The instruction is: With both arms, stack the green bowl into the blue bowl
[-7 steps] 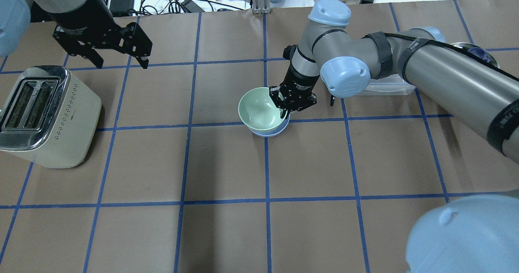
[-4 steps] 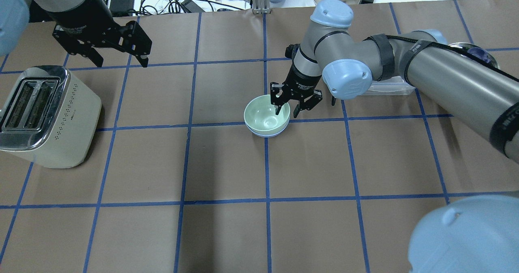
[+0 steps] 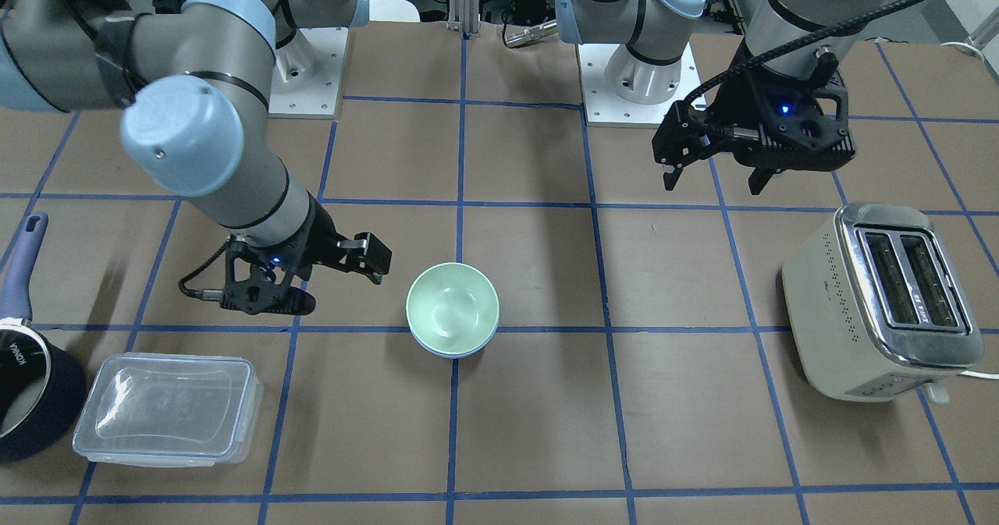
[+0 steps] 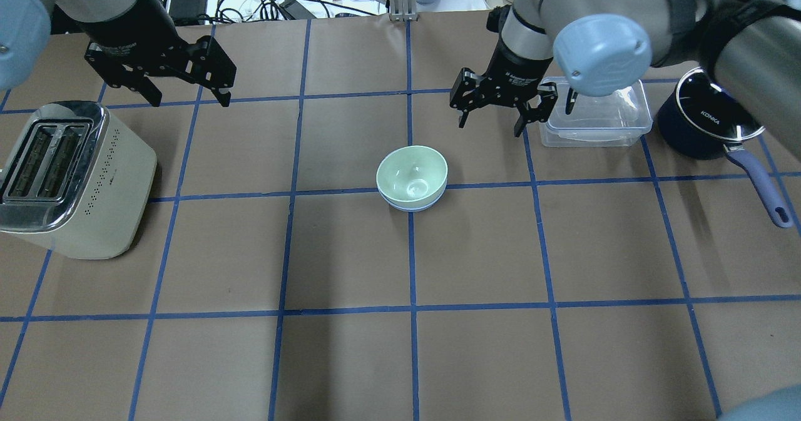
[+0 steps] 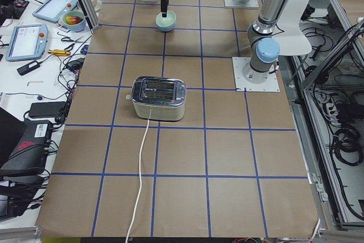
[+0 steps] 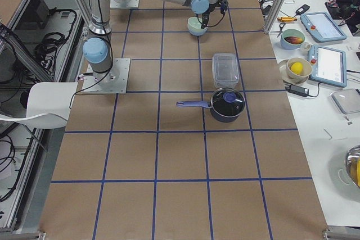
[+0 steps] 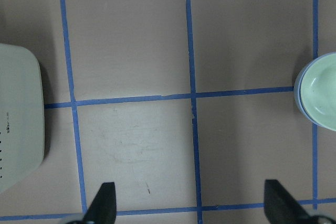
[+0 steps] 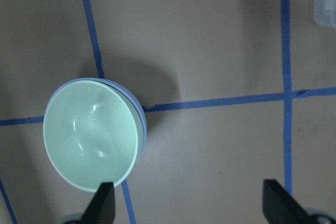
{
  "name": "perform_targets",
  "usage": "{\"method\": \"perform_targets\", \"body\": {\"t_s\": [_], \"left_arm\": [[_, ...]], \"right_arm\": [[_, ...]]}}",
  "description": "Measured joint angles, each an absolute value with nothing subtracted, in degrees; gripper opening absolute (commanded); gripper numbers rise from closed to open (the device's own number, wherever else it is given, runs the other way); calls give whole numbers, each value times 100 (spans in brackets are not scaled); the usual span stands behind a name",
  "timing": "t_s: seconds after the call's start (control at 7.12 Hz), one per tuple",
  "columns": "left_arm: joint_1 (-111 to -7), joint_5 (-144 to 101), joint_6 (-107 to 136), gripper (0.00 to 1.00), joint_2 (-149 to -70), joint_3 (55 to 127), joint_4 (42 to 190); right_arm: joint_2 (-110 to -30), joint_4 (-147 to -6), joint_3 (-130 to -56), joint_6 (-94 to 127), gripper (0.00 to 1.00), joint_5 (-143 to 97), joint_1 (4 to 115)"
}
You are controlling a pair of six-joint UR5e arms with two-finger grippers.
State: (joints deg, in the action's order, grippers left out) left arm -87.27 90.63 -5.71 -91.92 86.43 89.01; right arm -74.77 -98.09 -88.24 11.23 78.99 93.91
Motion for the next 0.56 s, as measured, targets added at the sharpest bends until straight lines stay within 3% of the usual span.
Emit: {"method": "perform_targets", "body": {"t_s": [0.56], "left_arm": [[-8725,9055,-571,100,-9193,8629,8895]], "right_arm": [[-8620,-8295,-8745,556,100,8687,9116]]}}
